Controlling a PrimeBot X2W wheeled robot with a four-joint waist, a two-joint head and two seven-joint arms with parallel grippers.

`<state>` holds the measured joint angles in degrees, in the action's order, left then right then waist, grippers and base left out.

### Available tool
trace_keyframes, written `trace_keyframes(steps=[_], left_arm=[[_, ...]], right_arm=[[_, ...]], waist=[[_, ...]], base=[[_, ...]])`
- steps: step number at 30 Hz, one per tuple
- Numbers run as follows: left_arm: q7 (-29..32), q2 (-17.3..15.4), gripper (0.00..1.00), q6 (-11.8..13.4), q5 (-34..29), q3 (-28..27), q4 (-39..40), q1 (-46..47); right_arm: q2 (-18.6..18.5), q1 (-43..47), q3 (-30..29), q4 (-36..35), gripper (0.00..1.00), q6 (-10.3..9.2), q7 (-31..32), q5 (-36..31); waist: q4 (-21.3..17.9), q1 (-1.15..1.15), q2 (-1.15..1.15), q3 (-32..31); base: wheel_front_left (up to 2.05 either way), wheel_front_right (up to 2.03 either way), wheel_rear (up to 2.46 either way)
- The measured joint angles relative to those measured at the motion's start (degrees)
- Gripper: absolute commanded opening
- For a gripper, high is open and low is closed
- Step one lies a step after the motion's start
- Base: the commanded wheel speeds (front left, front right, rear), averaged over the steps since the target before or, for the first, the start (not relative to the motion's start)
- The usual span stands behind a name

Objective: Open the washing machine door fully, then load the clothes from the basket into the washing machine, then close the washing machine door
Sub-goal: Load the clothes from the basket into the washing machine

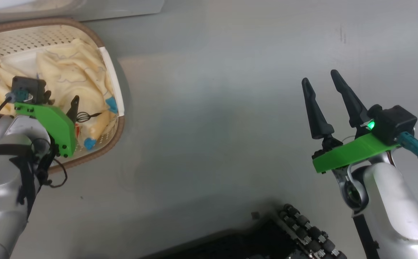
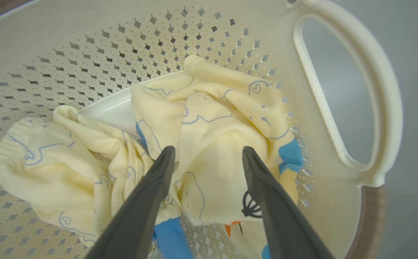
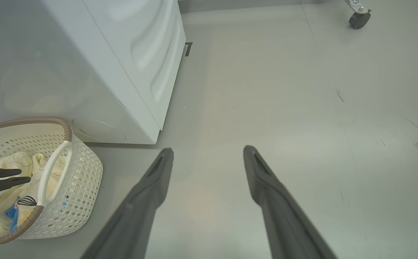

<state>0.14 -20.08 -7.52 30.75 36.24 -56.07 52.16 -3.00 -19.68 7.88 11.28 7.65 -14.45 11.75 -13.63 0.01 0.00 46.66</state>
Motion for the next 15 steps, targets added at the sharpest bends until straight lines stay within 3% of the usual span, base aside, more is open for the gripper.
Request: trace_keyframes(steps=[9, 15], left_arm=[[4.83, -0.65, 1.0, -0.01, 4.77, 6.62, -5.43, 5.59], [8.27, 0.75, 1.0, -0.01, 7.72, 8.5, -9.24, 8.06]], right_arm=[[0.04, -1.21, 1.55, -0.82, 1.0, 0.0, 0.0, 0.52], [0.07, -1.76, 1.93, -2.04, 1.0, 0.0, 0.0, -0.22]], waist=[[-2.13, -0.01, 0.0, 4.05], [-2.62, -0.01, 0.0, 5.25]], base=[[0.0, 0.0, 0.0], [0.0, 0.0, 0.0]])
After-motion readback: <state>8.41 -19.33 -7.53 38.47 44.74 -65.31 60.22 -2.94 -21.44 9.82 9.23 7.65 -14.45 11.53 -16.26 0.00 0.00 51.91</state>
